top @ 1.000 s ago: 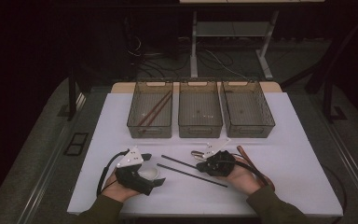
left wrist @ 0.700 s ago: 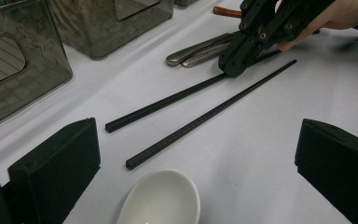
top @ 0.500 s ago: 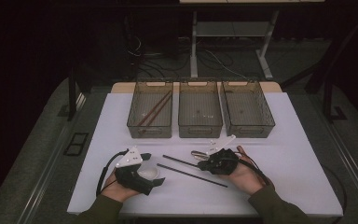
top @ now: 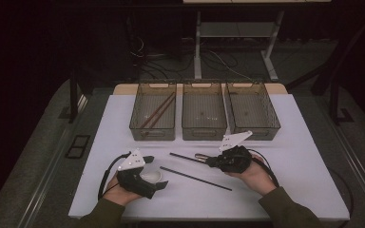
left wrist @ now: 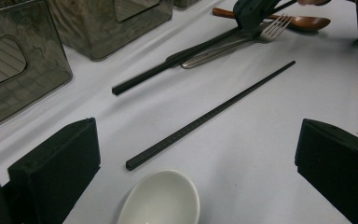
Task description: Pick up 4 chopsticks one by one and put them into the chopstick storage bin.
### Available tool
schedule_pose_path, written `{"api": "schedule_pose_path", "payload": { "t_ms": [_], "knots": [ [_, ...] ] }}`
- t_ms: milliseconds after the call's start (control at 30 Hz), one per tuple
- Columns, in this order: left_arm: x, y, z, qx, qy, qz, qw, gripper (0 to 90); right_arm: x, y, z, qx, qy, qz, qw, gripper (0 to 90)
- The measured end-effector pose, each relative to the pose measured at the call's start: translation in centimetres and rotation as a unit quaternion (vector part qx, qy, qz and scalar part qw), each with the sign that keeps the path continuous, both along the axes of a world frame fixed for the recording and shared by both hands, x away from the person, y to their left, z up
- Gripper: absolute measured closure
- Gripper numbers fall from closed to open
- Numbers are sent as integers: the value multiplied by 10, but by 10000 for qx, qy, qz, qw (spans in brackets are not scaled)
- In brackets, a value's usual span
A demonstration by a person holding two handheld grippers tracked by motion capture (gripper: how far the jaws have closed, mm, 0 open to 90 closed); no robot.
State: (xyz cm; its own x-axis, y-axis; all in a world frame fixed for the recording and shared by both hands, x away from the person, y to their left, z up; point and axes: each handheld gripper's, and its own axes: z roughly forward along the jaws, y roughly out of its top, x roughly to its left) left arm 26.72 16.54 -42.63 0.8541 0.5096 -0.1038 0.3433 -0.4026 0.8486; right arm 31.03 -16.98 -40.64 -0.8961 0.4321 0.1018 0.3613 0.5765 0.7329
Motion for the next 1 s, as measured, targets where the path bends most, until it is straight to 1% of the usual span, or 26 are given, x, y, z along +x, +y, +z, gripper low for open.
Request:
{"api": "schedule_pose_path", "payload": {
  "t_ms": [167,200,333,433,600,800,900,1000],
  "knots": [
    [1,0,0,-30,0,11,10000,0,3,-6,11,168,-40,-66,9998,862],
    [1,-1,-1,-6,12,12,10000,0,5,-7,13,185,-49,-74,9998,862],
    [1,0,0,-10,-48,13,10000,0,11,-11,22,249,-114,-211,9994,863],
    [1,1,0,-58,-46,44,10000,0,17,-15,30,345,-190,-308,9988,862],
    [0,1,0,-45,-25,47,10000,0,29,-17,48,431,-322,-536,9971,862],
    [1,1,0,-57,-37,43,10000,0,48,-9,63,373,-390,-806,9953,862],
    [0,1,0,-80,-26,12,10000,0,57,-2,67,375,-407,-920,9942,862],
    [0,1,0,-64,-27,4,10000,0,66,8,70,316,-427,-999,9936,862]
  ]
}}
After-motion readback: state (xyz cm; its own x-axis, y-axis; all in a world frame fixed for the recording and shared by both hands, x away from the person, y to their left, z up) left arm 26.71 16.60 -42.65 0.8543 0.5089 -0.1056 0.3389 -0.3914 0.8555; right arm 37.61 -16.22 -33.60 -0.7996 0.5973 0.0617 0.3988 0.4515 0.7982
